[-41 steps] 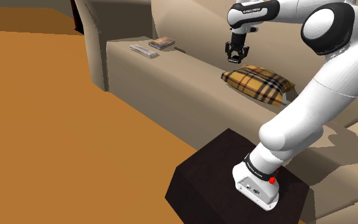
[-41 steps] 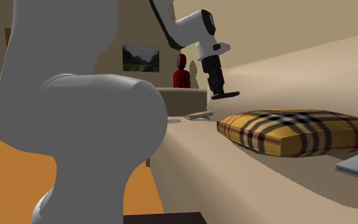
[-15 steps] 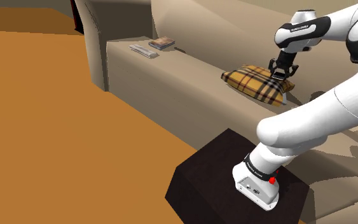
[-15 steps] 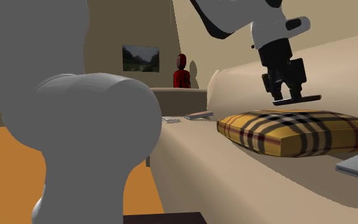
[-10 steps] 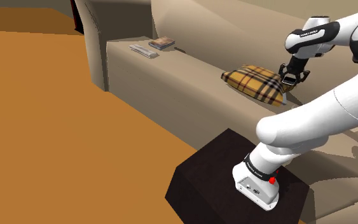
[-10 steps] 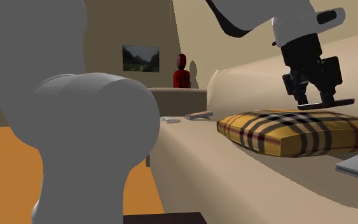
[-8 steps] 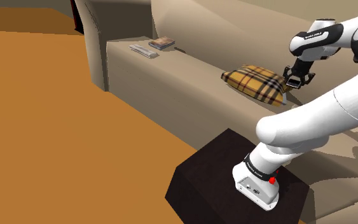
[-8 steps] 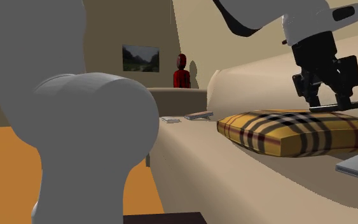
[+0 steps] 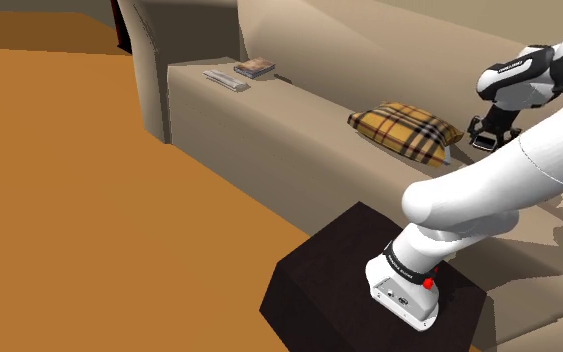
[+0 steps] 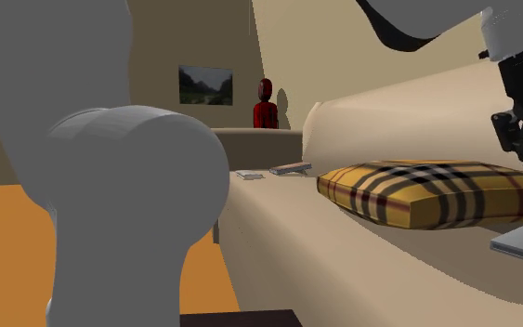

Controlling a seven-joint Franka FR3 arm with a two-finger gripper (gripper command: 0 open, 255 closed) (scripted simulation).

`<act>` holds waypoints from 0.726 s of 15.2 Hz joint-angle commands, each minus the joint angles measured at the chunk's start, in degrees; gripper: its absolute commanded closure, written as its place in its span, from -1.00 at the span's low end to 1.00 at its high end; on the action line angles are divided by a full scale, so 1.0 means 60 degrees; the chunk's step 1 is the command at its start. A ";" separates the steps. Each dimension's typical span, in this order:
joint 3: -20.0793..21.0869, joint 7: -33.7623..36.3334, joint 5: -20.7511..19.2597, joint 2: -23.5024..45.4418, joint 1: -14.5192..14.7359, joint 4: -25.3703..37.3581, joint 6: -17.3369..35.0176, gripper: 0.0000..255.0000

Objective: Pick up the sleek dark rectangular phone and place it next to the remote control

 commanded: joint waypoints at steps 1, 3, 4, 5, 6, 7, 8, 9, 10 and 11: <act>-0.0132 -0.0089 -0.0008 0.0099 -0.0037 -0.0147 0.0279 1.00; -0.0193 -0.0059 -0.0012 0.0213 -0.0041 -0.0316 0.0552 1.00; -0.0225 -0.0045 -0.0013 0.0275 -0.0041 -0.0397 0.0690 1.00; -0.0257 -0.0032 -0.0011 0.0339 -0.0042 -0.0477 0.0829 1.00; -0.0289 -0.0021 -0.0008 0.0406 -0.0042 -0.0555 0.0969 1.00; -0.0321 -0.0011 -0.0003 0.0477 -0.0042 -0.0631 0.1110 1.00; -0.0353 -0.0002 0.0004 0.0550 -0.0041 -0.0706 0.1252 1.00; -0.0386 0.0006 0.0014 0.0626 -0.0039 -0.0778 0.1394 1.00; -0.0418 0.0012 0.0025 0.0706 -0.0037 -0.0849 0.1538 1.00; -0.0451 0.0017 0.0039 0.0788 -0.0034 -0.0918 0.1683 1.00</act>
